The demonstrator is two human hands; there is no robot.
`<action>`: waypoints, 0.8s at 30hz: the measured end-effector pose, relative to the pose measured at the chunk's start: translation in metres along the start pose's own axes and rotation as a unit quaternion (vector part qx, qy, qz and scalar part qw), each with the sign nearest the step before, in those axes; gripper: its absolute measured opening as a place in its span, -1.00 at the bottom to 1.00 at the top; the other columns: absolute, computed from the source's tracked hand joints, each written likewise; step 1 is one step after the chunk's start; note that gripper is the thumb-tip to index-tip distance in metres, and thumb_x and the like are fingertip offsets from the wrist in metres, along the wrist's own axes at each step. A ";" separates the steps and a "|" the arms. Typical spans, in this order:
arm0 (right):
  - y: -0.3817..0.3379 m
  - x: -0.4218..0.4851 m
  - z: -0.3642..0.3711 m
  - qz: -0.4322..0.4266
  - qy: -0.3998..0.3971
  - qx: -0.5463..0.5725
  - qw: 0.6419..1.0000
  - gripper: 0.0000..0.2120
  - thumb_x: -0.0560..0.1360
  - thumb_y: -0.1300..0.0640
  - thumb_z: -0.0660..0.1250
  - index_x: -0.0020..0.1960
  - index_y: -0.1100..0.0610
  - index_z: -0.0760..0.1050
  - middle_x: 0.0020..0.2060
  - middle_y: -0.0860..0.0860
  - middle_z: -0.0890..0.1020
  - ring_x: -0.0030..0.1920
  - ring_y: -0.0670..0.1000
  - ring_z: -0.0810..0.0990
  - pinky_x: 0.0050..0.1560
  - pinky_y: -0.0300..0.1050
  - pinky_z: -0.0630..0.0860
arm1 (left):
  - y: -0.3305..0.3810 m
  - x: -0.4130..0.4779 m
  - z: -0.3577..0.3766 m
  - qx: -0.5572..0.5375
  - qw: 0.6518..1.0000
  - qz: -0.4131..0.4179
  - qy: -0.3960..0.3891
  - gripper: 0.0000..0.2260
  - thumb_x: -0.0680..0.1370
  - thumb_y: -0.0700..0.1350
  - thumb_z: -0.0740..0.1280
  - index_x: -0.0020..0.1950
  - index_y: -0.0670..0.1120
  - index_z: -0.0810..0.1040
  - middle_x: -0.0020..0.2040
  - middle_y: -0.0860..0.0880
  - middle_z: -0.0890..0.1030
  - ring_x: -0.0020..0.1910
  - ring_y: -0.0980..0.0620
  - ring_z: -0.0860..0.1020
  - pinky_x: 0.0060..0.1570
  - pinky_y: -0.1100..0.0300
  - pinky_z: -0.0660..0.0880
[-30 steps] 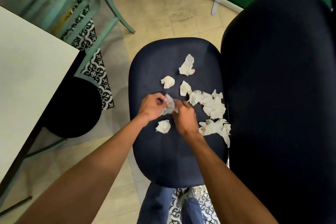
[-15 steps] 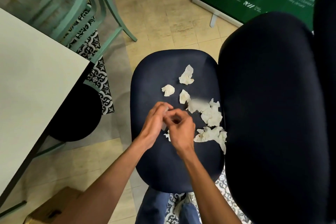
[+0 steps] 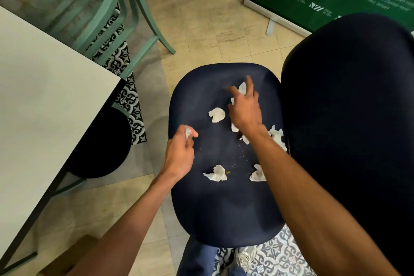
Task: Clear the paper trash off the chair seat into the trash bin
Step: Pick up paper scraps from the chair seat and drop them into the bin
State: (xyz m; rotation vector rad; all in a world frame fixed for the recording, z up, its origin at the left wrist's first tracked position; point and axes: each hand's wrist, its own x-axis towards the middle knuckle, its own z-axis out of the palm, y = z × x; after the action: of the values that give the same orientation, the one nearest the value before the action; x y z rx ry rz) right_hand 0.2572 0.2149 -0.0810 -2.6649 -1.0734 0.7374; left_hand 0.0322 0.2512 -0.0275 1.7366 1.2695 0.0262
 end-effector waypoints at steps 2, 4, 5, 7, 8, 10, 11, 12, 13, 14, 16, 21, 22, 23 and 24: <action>0.014 0.022 0.010 -0.003 -0.036 -0.012 0.999 -0.52 0.63 0.23 0.34 0.49 -0.12 0.46 0.70 0.09 -0.05 0.53 0.31 0.27 0.33 0.19 0.52 | -0.002 -0.004 -0.003 0.000 1.000 0.003 -0.008 -0.84 0.71 -0.15 0.15 0.03 0.03 0.48 -0.26 0.08 0.53 -0.33 -0.11 0.55 -0.25 -0.11 0.56; 0.027 0.031 0.022 -0.007 -0.038 -0.010 0.999 -0.56 0.63 0.29 0.33 0.45 0.00 0.53 0.65 0.14 0.16 0.45 0.31 0.41 0.34 0.12 0.54 | -0.002 -0.009 -0.009 -0.017 1.000 -0.005 -0.013 -0.82 0.72 0.03 0.14 -0.02 0.04 0.46 -0.23 0.08 0.55 -0.29 -0.05 0.57 -0.14 -0.09 0.57; 0.032 0.033 0.025 -0.006 -0.026 -0.003 1.000 -0.61 0.62 0.32 0.29 0.40 0.08 0.58 0.56 0.17 0.32 0.37 0.32 0.49 0.31 0.08 0.55 | 0.000 -0.011 -0.011 -0.025 0.999 -0.015 -0.019 -0.78 0.71 0.10 0.14 -0.03 0.05 0.46 -0.21 0.06 0.56 -0.26 -0.05 0.58 -0.09 -0.08 0.57; 0.036 0.027 0.029 0.013 -0.004 0.003 1.000 -0.70 0.62 0.32 0.27 0.30 0.22 0.62 0.30 0.22 0.53 0.20 0.34 0.60 0.22 0.07 0.58 | -0.002 -0.017 -0.016 -0.044 0.998 -0.026 -0.040 -0.80 0.68 0.13 0.14 0.02 0.07 0.47 -0.12 0.01 0.58 -0.19 -0.01 0.59 -0.03 -0.01 0.54; 0.035 0.020 0.029 0.026 0.006 0.012 1.000 -0.73 0.62 0.31 0.29 0.27 0.25 0.62 0.22 0.23 0.56 0.15 0.34 0.62 0.19 0.08 0.59 | -0.005 -0.022 -0.019 -0.062 0.996 -0.030 -0.049 -0.82 0.65 0.12 0.15 0.07 0.10 0.49 -0.05 0.02 0.57 -0.17 0.04 0.58 -0.02 0.05 0.53; 0.032 0.003 0.025 0.054 0.028 0.052 0.997 -0.76 0.61 0.30 0.33 0.25 0.23 0.64 0.17 0.23 0.60 0.12 0.33 0.62 0.14 0.05 0.58 | -0.010 -0.026 -0.023 -0.091 0.993 -0.035 -0.061 -0.73 0.57 0.08 0.12 0.20 0.15 0.50 0.10 0.06 0.50 -0.11 0.16 0.55 0.01 0.16 0.48; 0.027 -0.010 0.020 0.052 0.039 0.071 0.995 -0.76 0.61 0.29 0.34 0.24 0.21 0.64 0.14 0.23 0.61 0.11 0.32 0.62 0.11 0.03 0.56 | -0.010 -0.031 -0.028 -0.097 0.993 -0.037 -0.059 -0.68 0.57 0.03 0.11 0.28 0.16 0.49 0.16 0.05 0.46 -0.07 0.19 0.54 0.03 0.22 0.46; 0.021 -0.024 0.016 0.046 0.050 0.087 0.994 -0.77 0.60 0.29 0.34 0.22 0.19 0.64 0.10 0.23 0.62 0.07 0.30 0.62 0.06 0.01 0.53 | -0.012 -0.033 -0.029 -0.099 0.993 -0.038 -0.054 -0.64 0.60 -0.06 0.11 0.35 0.15 0.47 0.20 0.03 0.42 -0.02 0.20 0.52 0.03 0.30 0.44; 0.015 -0.039 0.010 0.035 0.063 0.103 0.992 -0.78 0.59 0.30 0.33 0.19 0.18 0.63 0.06 0.22 0.64 0.03 0.29 0.62 0.00 -0.01 0.51 | -0.010 -0.039 -0.033 -0.090 0.994 -0.032 -0.049 -0.60 0.63 -0.18 0.09 0.41 0.11 0.45 0.23 0.00 0.38 0.04 0.20 0.51 0.02 0.42 0.42; 0.006 -0.058 0.003 0.021 0.075 0.116 0.990 -0.79 0.57 0.31 0.31 0.16 0.16 0.62 0.02 0.20 0.66 -0.02 0.27 0.62 -0.06 -0.02 0.48 | -0.008 -0.045 -0.036 -0.076 0.996 -0.022 -0.043 -0.53 0.63 -0.30 0.07 0.46 0.07 0.42 0.26 -0.03 0.35 0.10 0.19 0.48 0.03 0.52 0.39; -0.009 -0.093 -0.010 -0.005 0.094 0.161 0.982 -0.79 0.56 0.33 0.29 0.12 0.12 0.58 -0.05 0.12 0.69 -0.07 0.19 0.64 -0.09 -0.02 0.51 | -0.005 -0.056 -0.041 -0.047 0.998 -0.004 -0.041 -0.42 0.60 -0.41 0.02 0.54 0.02 0.35 0.29 -0.08 0.30 0.21 0.16 0.43 0.10 0.65 0.26; -0.054 -0.198 -0.061 -0.043 0.102 0.236 0.965 -0.74 0.65 0.28 0.26 0.22 -0.04 0.38 -0.07 0.02 0.64 -0.19 0.07 0.58 -0.29 -0.13 0.38 | 0.015 -0.111 -0.067 -0.026 0.999 0.003 -0.030 -0.35 0.62 -0.41 0.04 0.65 0.06 0.16 0.31 -0.03 0.23 0.22 0.18 0.38 0.25 0.56 0.16; -0.063 -0.223 -0.073 -0.052 0.101 0.247 0.962 -0.74 0.66 0.27 0.25 0.21 -0.04 0.35 -0.07 0.01 0.62 -0.23 0.06 0.56 -0.34 -0.20 0.33 | 0.017 -0.129 -0.073 -0.025 0.999 0.006 -0.027 -0.35 0.63 -0.40 0.06 0.67 0.07 0.13 0.31 -0.02 0.23 0.24 0.15 0.38 0.31 0.47 0.16; -0.069 -0.239 -0.079 -0.054 0.102 0.262 0.958 -0.75 0.67 0.26 0.26 0.20 -0.05 0.32 -0.08 0.00 0.60 -0.25 0.04 0.56 -0.37 -0.26 0.31 | 0.015 -0.139 -0.075 -0.022 0.999 0.009 -0.031 -0.34 0.63 -0.39 0.08 0.67 0.06 0.10 0.30 -0.02 0.23 0.26 0.13 0.37 0.35 0.41 0.15; -0.076 -0.260 -0.088 -0.055 0.102 0.280 0.953 -0.75 0.68 0.24 0.28 0.19 -0.05 0.29 -0.09 -0.01 0.60 -0.26 0.02 0.56 -0.39 -0.30 0.31 | 0.016 -0.156 -0.079 -0.029 0.999 0.019 -0.027 -0.34 0.62 -0.39 0.10 0.68 0.04 0.08 0.29 -0.03 0.23 0.26 0.10 0.36 0.39 0.39 0.15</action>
State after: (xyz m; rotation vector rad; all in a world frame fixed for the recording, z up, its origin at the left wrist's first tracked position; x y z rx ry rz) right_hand 0.0954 0.0929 0.1188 -2.1250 -0.8012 0.6139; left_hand -0.0678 0.1868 0.1009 1.7014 1.1850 0.0364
